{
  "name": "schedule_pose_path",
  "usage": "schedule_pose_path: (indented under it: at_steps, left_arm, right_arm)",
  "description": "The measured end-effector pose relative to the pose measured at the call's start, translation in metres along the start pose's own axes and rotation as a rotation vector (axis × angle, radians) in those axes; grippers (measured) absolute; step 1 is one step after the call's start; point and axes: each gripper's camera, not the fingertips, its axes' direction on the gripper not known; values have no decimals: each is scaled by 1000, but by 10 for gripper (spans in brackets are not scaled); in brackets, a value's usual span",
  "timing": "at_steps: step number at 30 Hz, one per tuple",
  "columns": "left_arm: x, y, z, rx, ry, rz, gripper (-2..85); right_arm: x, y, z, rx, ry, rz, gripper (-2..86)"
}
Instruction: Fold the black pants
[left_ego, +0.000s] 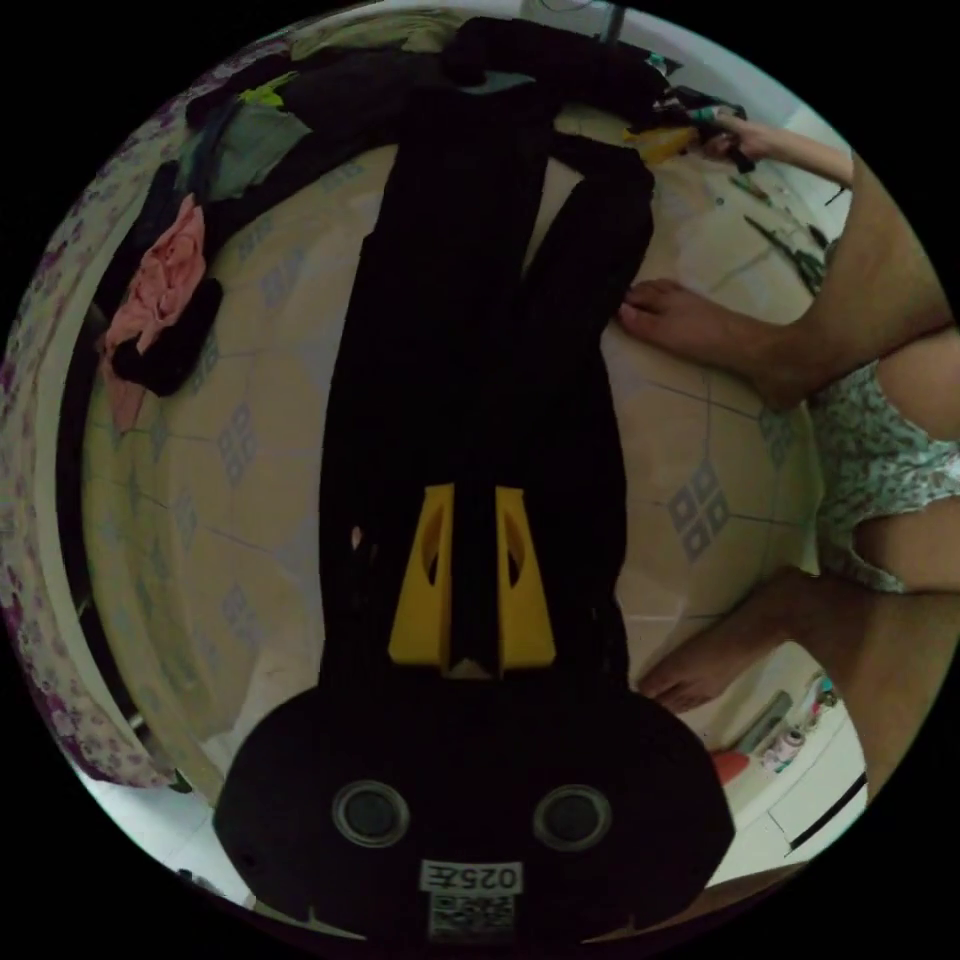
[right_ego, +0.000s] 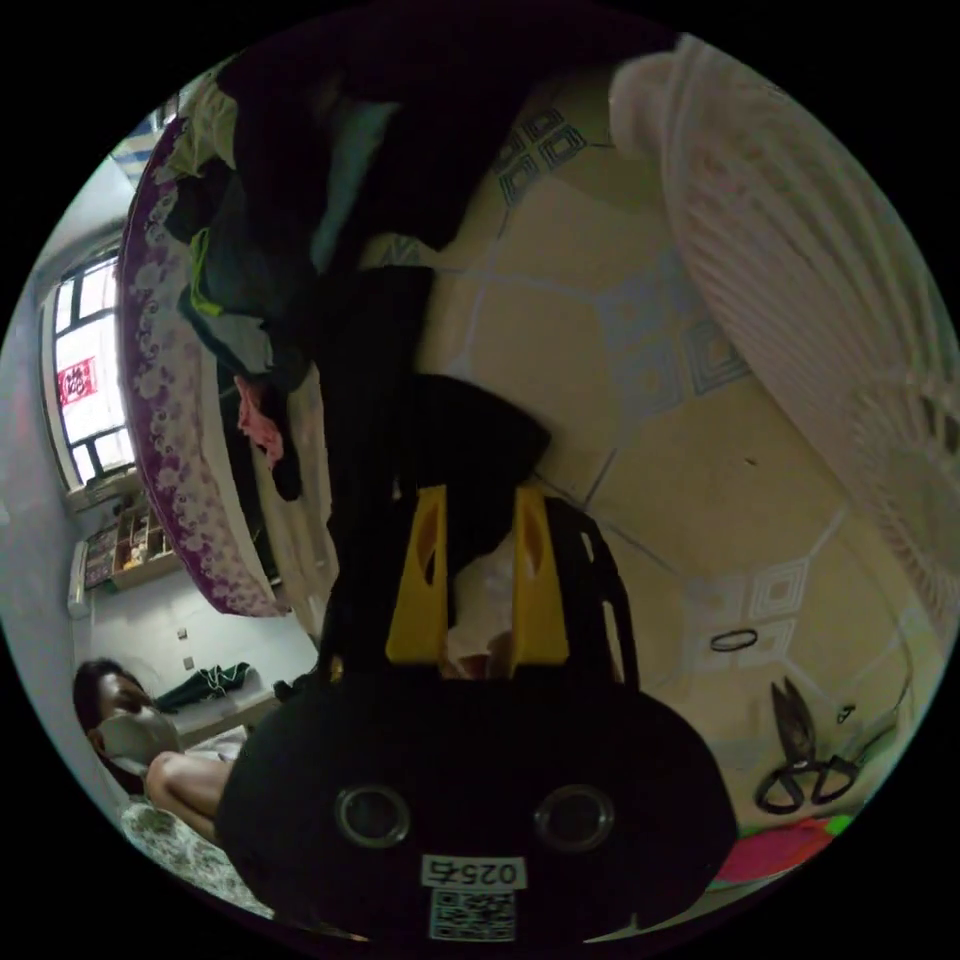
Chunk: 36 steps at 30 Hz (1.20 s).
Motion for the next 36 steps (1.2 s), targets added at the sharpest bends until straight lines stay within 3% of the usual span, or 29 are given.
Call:
schedule_pose_path:
  at_steps: [5,7,12,15,19,21,27,29,31,34,36]
  left_arm:
    - [26,20,-8,-38,-98,72,-6]
    - [24,36,-24,5,-37,28,-8]
    - [-11,96,-91,259,152,-192,-8]
    - [-40,112,-109,295,185,-297,-5]
    - [-61,116,-87,176,248,-394,24]
    - [-63,138,-79,138,324,-504,28]
    - [-3,228,-136,324,394,-737,20]
    - [24,247,-149,299,356,-768,29]
    - [47,273,-155,250,300,-889,34]
    - [84,336,-160,279,382,-1243,34]
    - [126,398,-166,365,437,-1613,41]
  right_arm:
    - [-9,34,-40,115,83,-74,-6]
    - [-13,53,-69,164,-11,-71,-8]
    - [-61,65,-118,272,-470,-94,-6]
    - [-117,15,-93,222,-525,-236,5]
    - [-151,-63,-26,122,-464,-320,93]
    - [-161,-87,7,89,-282,-388,111]
    - [-149,-37,26,115,-121,-604,127]
    - [-131,-27,33,119,-32,-591,128]
    - [-106,-25,41,126,-18,-535,134]
    - [-66,-28,56,121,-107,-393,160]
    - [-48,-28,67,158,-129,-319,180]
